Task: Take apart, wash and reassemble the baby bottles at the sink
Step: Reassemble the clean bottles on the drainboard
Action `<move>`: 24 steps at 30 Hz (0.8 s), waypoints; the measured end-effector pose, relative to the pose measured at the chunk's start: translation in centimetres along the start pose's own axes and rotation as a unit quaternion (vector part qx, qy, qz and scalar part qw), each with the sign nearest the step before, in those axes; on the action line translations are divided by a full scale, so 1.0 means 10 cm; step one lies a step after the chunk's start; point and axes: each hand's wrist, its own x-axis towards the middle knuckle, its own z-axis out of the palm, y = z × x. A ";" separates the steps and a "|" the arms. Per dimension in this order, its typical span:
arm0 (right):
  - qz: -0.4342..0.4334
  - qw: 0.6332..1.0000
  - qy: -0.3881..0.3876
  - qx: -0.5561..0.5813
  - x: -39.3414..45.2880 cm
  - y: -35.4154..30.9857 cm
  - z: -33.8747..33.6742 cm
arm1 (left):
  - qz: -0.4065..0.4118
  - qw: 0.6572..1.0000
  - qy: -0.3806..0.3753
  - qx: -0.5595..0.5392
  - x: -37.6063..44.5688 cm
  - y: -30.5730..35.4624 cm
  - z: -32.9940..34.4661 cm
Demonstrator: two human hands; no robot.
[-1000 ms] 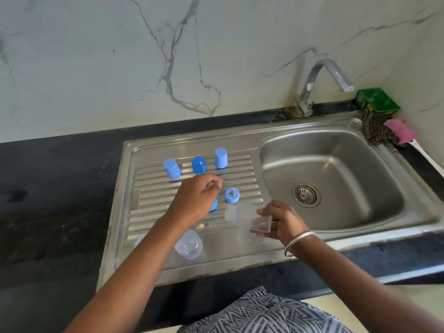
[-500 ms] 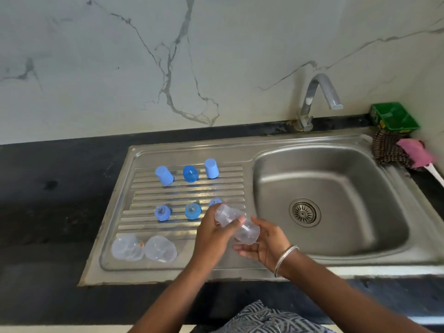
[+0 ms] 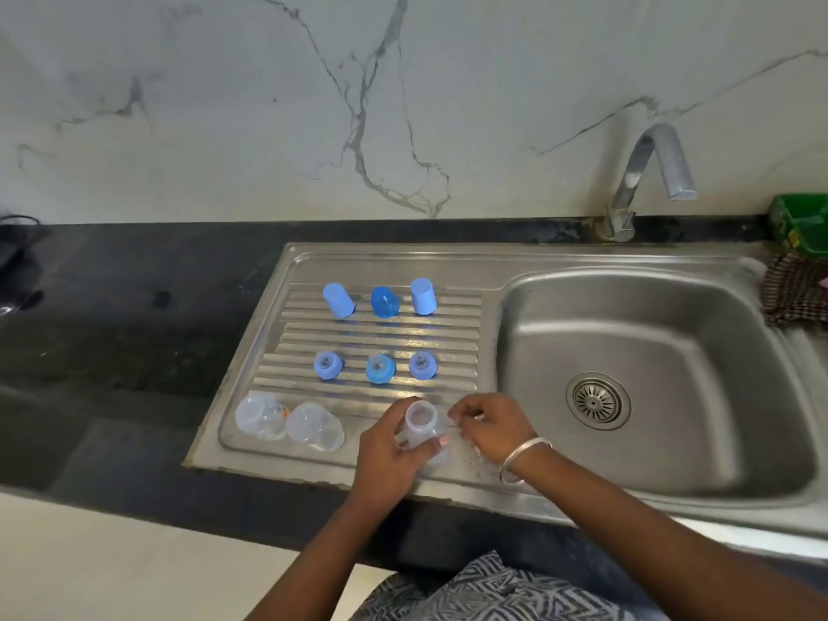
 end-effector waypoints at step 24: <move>-0.110 0.919 -0.039 -0.378 0.98 -0.61 0.19 | 0.073 0.996 -0.042 0.011 0.20 -0.46 -0.17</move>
